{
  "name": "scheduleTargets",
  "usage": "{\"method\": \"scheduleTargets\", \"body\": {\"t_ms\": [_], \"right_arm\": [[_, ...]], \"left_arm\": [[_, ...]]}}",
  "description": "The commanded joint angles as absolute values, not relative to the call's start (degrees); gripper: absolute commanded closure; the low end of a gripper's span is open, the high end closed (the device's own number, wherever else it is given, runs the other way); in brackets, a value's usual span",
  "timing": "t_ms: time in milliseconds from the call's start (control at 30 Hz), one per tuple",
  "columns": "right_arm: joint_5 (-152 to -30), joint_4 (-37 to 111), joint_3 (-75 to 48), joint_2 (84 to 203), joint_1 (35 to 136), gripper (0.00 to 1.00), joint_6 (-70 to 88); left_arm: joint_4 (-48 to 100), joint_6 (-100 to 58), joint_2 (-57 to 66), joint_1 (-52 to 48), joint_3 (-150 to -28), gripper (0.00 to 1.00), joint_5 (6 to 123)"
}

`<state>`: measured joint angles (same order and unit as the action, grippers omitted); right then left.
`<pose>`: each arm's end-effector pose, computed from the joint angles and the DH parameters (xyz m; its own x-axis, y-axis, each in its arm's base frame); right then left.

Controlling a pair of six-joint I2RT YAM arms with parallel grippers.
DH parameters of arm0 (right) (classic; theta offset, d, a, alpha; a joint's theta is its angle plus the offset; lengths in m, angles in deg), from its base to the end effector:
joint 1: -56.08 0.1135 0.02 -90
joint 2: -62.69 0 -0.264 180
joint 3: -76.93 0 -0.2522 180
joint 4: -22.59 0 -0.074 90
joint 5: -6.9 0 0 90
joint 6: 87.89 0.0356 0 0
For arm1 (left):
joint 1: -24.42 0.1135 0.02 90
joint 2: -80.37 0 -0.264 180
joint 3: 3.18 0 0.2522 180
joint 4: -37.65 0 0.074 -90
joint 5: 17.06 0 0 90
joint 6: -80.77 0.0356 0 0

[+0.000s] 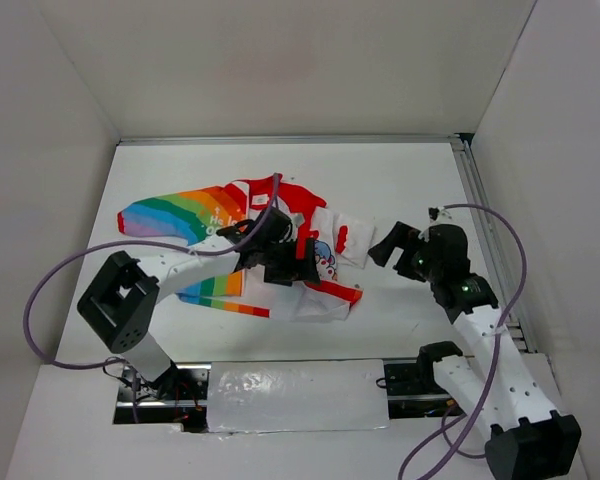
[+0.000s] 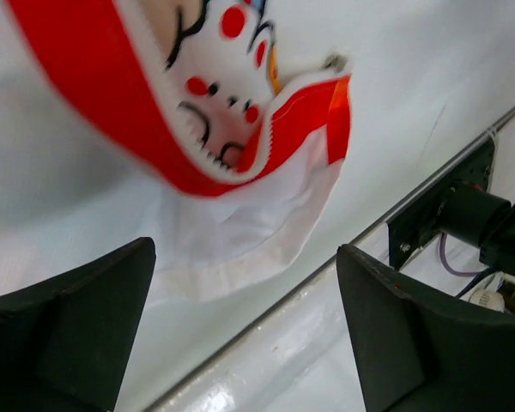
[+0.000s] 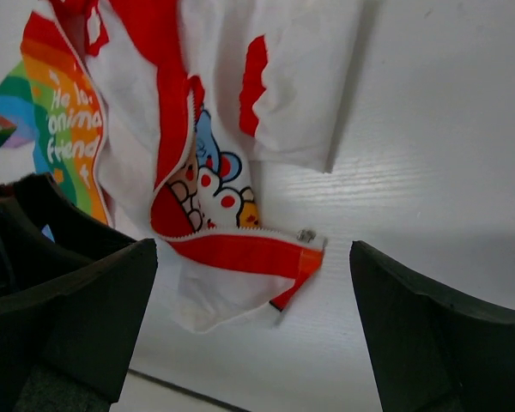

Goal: Zip up the jacket

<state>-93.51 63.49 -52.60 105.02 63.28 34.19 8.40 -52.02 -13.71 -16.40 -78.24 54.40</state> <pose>0.1640 0.0272 0.2680 -0.6004 0.4507 -0.6606 0.0529 0.8467 0.5295 0.2567 -0.2367 0.2142 -0.9443 -0.0354 -0.3273 0.1887 0.7564 -0.6263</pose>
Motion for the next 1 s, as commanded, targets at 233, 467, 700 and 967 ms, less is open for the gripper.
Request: {"method": "scheduleTargets", "body": {"t_ms": [233,467,700,967], "right_arm": [[-89.4,57.8,-59.3,112.9,85.7,0.0,36.8],[-84.2,54.9,-59.7,114.3,93.3,0.0,41.8],[-80.1,59.3,-57.4,113.3,95.2,0.0,41.8],[-80.0,58.7,-58.1,114.2,96.1,0.0,41.8]], "left_arm": [[-17.8,-68.0,7.2,-13.2,-69.7,0.01,72.3],[-16.8,-63.8,12.0,-5.1,-64.3,0.01,75.2],[-11.5,-52.7,1.7,-2.0,-67.3,0.03,80.1],[-10.2,-53.1,-6.3,-0.7,-69.6,0.18,83.0]]}}
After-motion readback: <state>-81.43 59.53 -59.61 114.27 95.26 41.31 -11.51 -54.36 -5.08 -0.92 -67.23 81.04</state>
